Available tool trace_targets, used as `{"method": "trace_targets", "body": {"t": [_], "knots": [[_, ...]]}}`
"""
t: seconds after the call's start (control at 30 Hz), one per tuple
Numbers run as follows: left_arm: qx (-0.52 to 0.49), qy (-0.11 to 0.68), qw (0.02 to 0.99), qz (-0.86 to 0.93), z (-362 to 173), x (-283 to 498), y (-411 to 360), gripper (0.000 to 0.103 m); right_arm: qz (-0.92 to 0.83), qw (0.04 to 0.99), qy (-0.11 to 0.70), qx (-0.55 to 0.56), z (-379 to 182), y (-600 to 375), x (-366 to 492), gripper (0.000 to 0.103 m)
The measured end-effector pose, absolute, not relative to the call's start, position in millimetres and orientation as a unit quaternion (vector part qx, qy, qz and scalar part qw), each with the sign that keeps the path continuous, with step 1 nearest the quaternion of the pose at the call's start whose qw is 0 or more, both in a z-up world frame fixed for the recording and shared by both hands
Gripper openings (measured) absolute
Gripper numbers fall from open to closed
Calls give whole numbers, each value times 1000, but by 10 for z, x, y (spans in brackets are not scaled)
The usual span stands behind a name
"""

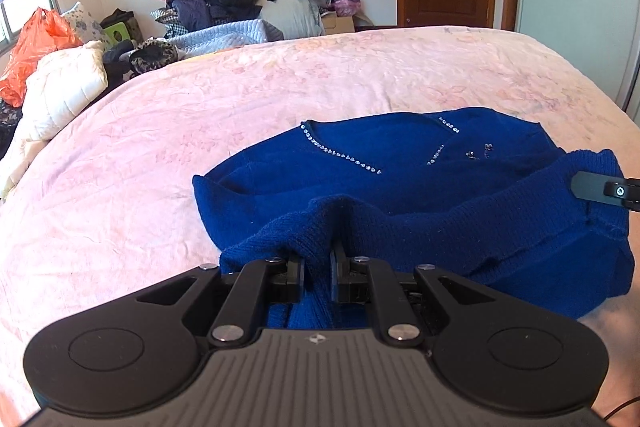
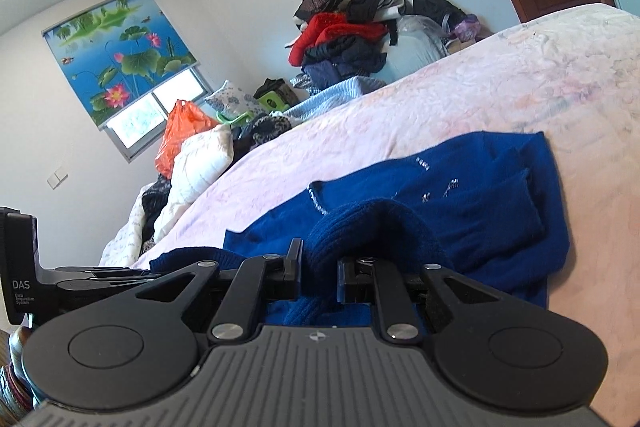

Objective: Fold small clothes
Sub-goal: 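Lift the held hem with both grippers and carry it toward the collar, then lower the hem onto the beaded collar with both grippers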

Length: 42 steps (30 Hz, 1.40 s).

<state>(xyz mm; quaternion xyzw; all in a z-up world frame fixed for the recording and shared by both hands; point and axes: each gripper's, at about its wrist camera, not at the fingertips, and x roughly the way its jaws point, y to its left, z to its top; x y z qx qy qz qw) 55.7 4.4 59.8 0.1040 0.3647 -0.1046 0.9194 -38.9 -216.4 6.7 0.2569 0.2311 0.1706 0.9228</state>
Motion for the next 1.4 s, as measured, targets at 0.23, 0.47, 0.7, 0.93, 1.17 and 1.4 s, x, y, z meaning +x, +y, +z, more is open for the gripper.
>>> {"method": "trace_targets", "body": {"t": [0.23,0.47,0.7,0.93,1.17,1.4], "knots": [[115,388,909,-102,620,652,-13,11,175,923,232,254,90,-2162,-301,17],[153,406,896,-95,642,607,-70,11,184,923,232,247,129,-2125,-358,17],[158,388,904,-91,587,660,-161,11,177,922,231,257,100,-2148,-341,17],[148,385,907,-86,543,753,-170,11,167,924,221,262,136,-2198,-291,17],[137,384,909,-84,550,897,-152,11,158,926,220,263,114,-2226,-172,17],[118,381,913,-87,567,1173,-137,11,139,929,216,268,107,-2314,58,17]]}}
